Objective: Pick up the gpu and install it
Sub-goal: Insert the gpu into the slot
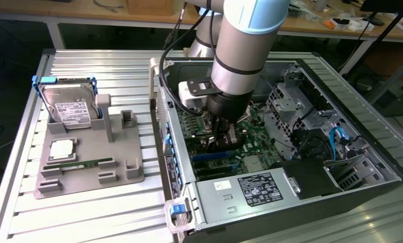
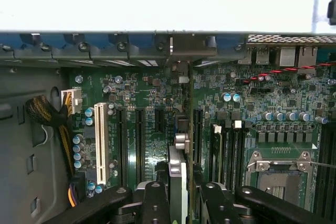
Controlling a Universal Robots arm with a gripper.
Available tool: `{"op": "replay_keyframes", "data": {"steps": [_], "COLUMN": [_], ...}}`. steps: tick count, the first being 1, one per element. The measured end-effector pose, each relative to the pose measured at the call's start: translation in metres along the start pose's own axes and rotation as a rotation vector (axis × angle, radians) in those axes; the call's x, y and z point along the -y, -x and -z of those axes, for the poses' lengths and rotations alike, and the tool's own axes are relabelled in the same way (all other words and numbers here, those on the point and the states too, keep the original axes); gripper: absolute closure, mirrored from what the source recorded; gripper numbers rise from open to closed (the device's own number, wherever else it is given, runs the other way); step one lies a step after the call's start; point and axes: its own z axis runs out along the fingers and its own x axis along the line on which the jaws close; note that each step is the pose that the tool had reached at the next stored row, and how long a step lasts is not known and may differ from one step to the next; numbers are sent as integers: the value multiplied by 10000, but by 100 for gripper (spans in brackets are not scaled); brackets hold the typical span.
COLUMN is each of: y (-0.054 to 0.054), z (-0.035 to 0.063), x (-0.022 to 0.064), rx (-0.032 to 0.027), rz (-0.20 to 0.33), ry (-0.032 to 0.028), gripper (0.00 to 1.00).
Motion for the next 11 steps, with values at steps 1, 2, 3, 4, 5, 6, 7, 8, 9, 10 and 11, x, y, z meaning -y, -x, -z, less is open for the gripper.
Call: {"op": "replay_keyframes", "data": {"steps": [1,2,3,4,5,6,7,8,9,10,11], "y": [0,0,-1,0,0,0,0,0,0,0,0], "z": [1,6,12,19,22,21,21,21,21,21,22], "x": [0,0,0,1,1,1,1,1,1,1,1], "rx": [0,-2,-5,-2,0,0,1,0,0,0,0], "rz": [0,0,1,0,0,0,0,0,1,1,0], "ry": [0,2,3,1,0,0,0,-1,0,-1,0], "gripper": [72,72,72,72,72,72,72,72,72,72,72]}}
